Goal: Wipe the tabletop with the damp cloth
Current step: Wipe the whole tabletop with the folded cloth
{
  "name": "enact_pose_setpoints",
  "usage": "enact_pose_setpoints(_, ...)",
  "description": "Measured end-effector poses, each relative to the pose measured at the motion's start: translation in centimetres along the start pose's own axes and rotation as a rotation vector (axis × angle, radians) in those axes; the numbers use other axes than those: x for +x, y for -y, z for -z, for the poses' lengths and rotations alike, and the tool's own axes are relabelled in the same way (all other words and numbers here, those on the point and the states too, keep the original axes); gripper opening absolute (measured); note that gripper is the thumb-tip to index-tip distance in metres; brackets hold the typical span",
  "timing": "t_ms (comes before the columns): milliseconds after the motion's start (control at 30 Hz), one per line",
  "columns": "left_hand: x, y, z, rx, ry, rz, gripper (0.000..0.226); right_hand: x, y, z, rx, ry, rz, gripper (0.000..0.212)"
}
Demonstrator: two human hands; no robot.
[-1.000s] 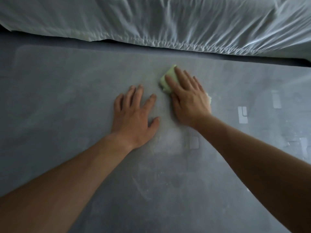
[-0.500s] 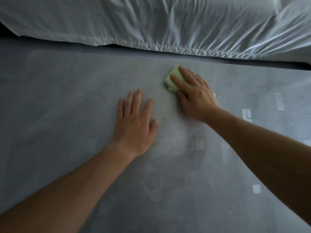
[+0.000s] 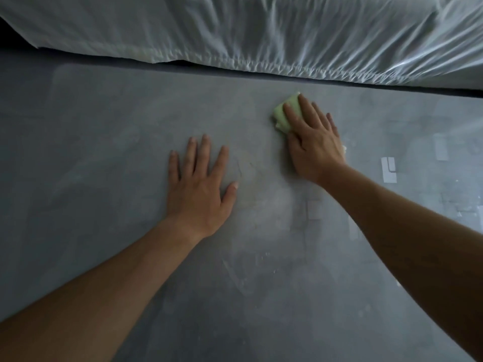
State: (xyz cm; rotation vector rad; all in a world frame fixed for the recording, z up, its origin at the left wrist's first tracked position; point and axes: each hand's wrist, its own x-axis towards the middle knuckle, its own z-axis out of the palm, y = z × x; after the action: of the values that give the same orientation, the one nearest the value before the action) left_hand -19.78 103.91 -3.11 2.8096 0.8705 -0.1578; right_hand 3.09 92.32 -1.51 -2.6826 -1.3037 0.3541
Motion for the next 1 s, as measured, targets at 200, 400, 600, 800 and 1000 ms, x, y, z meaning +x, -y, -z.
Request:
enact_pose_setpoints(200,-0.3,0.0,0.6,-0.027,0.029,0.012,0.074,-7.0,2.5,-1.3,-0.082,0.162,0.409,0.062)
enact_pose_setpoints(400,-3.8,0.4,0.3,-0.030,0.001,0.073,0.069,-5.5,2.0,-1.5,-0.051,0.021,0.149,0.058)
enact_pose_setpoints(600,-7.3,0.4,0.0,0.007,-0.016,0.105,0.065,-12.8,5.0,-3.6,-0.080,0.095,0.477,0.055)
enact_pose_setpoints(800,-8.9,0.9,0.0,0.018,0.017,0.170,0.067,-8.3,2.7,-2.7,0.017,-0.023,0.049,0.054)
enact_pose_setpoints(1000,-10.4,1.3,0.0,-0.017,0.056,0.153,0.067,-17.4,5.8,-4.9,-0.041,0.047,0.444,0.058)
